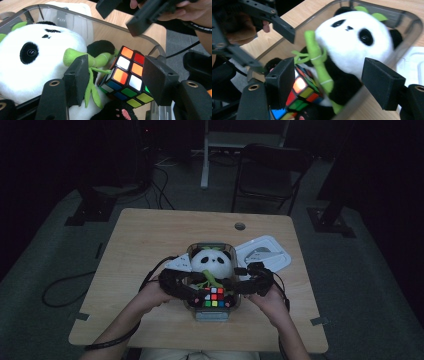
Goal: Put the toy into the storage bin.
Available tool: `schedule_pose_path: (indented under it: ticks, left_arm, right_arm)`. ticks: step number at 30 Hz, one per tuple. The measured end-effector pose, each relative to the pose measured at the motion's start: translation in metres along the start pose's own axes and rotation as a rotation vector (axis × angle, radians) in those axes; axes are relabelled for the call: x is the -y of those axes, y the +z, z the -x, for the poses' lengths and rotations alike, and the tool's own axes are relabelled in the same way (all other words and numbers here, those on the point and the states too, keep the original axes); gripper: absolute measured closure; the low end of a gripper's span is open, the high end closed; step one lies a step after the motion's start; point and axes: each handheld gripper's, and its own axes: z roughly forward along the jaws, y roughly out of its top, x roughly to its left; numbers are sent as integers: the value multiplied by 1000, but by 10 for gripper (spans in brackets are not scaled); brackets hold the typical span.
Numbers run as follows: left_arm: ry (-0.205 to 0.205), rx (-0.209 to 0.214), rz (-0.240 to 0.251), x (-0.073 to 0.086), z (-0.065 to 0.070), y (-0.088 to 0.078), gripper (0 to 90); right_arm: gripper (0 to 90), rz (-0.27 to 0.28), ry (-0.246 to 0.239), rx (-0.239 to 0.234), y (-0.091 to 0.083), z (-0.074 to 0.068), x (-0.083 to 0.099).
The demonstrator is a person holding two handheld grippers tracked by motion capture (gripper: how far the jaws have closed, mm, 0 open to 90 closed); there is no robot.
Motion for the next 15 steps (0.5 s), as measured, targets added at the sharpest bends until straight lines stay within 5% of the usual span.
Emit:
schedule_pose_path:
  ticks: [6,15]
  left_arm:
    - [-23,-8,41,4,-3,-7,240]
    - [-54,-79,51,11,-13,-17,106]
  right_arm:
    - [198,28,29,39,-12,11,8]
    - [166,49,47,78,-23,23,19]
